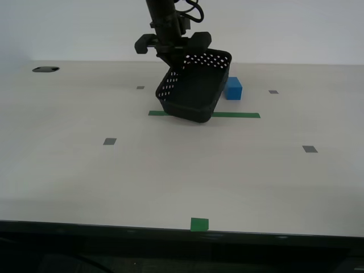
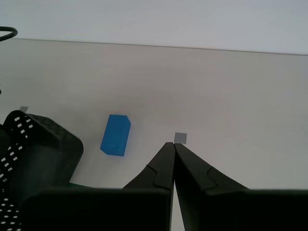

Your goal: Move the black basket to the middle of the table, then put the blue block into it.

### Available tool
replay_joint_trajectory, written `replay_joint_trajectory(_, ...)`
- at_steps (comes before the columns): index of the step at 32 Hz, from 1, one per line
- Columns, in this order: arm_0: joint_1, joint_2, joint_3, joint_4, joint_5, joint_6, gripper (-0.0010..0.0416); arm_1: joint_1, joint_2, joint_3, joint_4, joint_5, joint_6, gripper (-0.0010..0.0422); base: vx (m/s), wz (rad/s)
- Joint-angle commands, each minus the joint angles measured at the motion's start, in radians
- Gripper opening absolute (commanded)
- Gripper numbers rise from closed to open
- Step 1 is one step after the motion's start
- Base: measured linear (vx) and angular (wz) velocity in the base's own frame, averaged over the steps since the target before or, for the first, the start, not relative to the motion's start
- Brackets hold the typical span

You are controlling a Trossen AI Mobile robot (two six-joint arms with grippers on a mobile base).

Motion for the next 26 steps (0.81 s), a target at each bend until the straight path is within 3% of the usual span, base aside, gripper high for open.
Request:
replay_joint_trajectory(1,0.001,0.0,0.001,-0.001,-0.003,0.0,0.0,-0.01,0.05,0.081,-0.071,0.003,0.001,0.0,0.0,0.0)
replay_joint_trajectory(8,0.001,0.0,0.001,-0.001,-0.003,0.0,0.0,-0.018,0.08,0.084,-0.097,0.003,0.013,0.001,0.0,0.0)
replay_joint_trajectory(12,0.001,0.0,0.001,-0.001,-0.003,0.0,0.0,-0.016,0.08,0.097,-0.093,0.003,0.035,0.0093,0.0,0.0)
replay_joint_trajectory(13,0.001,0.0,0.001,-0.001,-0.003,0.0,0.0,-0.016,0.08,0.097,-0.093,0.003,0.031,0.0138,0.0,0.0)
replay_joint_trajectory(17,0.001,0.0,0.001,-0.001,-0.003,0.0,0.0,-0.016,0.08,0.108,-0.101,0.003,0.023,0.0238,0.0,0.0)
replay_joint_trajectory(20,0.001,0.0,0.001,0.0,-0.003,0.0,0.0,-0.011,0.076,0.159,-0.122,-0.016,0.024,0.0243,0.0,0.0)
replay_joint_trajectory(21,0.004,0.013,0.001,0.004,-0.006,0.0,0.0,-0.005,0.026,0.143,-0.109,-0.077,0.03,0.0225,0.0,0.0)
replay_joint_trajectory(22,0.005,0.019,0.001,0.005,-0.01,0.0,0.0001,-0.002,0.013,0.144,-0.109,-0.1,0.037,0.0218,0.0,0.0)
replay_joint_trajectory(23,0.012,0.055,0.001,0.008,-0.022,0.001,0.0,0.008,-0.04,0.145,-0.112,-0.163,0.071,0.0188,0.0,0.0)
replay_joint_trajectory(26,0.043,0.132,0.005,0.018,-0.086,0.003,0.0,0.032,-0.116,0.145,-0.116,-0.196,0.101,0.0129,0.0,0.0)
